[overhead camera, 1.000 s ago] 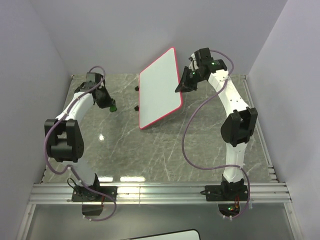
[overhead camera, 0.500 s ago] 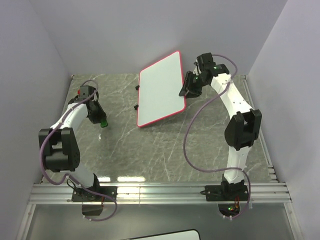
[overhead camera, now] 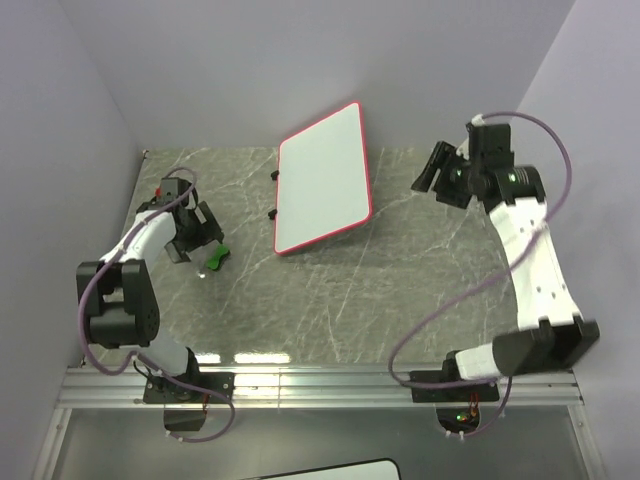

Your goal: Erase the whiteboard

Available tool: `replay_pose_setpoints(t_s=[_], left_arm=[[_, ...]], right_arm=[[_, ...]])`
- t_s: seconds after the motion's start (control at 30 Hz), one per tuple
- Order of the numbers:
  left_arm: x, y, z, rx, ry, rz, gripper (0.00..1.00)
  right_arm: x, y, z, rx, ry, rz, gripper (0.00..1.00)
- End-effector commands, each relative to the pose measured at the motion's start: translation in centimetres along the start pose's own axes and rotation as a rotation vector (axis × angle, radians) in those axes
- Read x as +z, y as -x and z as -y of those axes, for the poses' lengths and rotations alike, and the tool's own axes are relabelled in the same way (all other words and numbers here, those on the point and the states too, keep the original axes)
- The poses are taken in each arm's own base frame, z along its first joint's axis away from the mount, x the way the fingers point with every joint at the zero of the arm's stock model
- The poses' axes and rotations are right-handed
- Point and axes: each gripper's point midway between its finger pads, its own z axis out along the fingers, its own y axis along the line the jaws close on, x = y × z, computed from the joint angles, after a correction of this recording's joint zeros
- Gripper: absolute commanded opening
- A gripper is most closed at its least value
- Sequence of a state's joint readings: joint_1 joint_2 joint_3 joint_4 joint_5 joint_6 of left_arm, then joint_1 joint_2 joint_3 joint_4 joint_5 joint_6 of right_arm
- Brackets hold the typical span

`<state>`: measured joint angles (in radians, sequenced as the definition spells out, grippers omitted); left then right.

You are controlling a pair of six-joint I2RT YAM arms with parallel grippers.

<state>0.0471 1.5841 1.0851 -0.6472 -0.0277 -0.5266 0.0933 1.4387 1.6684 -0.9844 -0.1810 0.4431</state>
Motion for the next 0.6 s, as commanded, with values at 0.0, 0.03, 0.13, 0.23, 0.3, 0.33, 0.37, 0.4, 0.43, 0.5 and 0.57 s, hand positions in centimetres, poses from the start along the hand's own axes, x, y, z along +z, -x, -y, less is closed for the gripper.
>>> replay_pose_setpoints(t_s=[0.0,0.03,0.13,0.23,0.3,0.33,0.37,0.4,0.43,0.5,0.57], left_arm=[[-6.1,4.1,2.7,-0.045,-0.122,0.172,0.99],[-7.3,4.8,3.2,-0.051,-0.144,0.204,0.99],[-10.6,6.0,4.1,-0.077,-0.206,0.275,0.99],[-12.8,6.3,5.3,-0.070,-0.271,0.281,0.99],[-14.6,6.4,6.2,-0.053,-0.338,0.308,0.99],[-15.2,6.5,6.5,-0.052,-0.355,0.319,0.99],[-15.8,6.7,6.7,-0.056,-0.367,0.331,0.99],[-16.4,7.0,6.9,-0.067,-0.378,0.347,0.99],[-17.1,7.4,7.1,-0.070,-0.391,0.364,0.99],[-17.9,8.1,7.5,-0.084,-0.408,0.387,1.00],[-19.4,9.0,8.1,-0.086,-0.435,0.416,0.99]], right_arm=[[-2.9,-1.1,0.6,-0.032,0.013,0.100,0.71],[-3.4,-1.4,0.7,-0.015,0.020,0.124,0.71],[-5.2,-3.6,1.1,0.013,0.072,0.175,0.71],[-6.4,-6.4,0.7,0.029,0.153,0.155,0.71],[-7.3,-8.2,0.9,0.035,0.189,0.154,0.71],[-7.5,-8.8,1.0,0.033,0.199,0.155,0.71],[-8.7,-9.3,0.9,0.024,0.223,0.186,0.70],[-8.7,-10.3,1.4,0.028,0.223,0.174,0.70],[-9.0,-10.9,1.5,0.026,0.231,0.175,0.71],[-9.9,-12.5,2.0,0.027,0.250,0.188,0.71],[-10.3,-13.8,2.6,0.030,0.256,0.196,0.71]])
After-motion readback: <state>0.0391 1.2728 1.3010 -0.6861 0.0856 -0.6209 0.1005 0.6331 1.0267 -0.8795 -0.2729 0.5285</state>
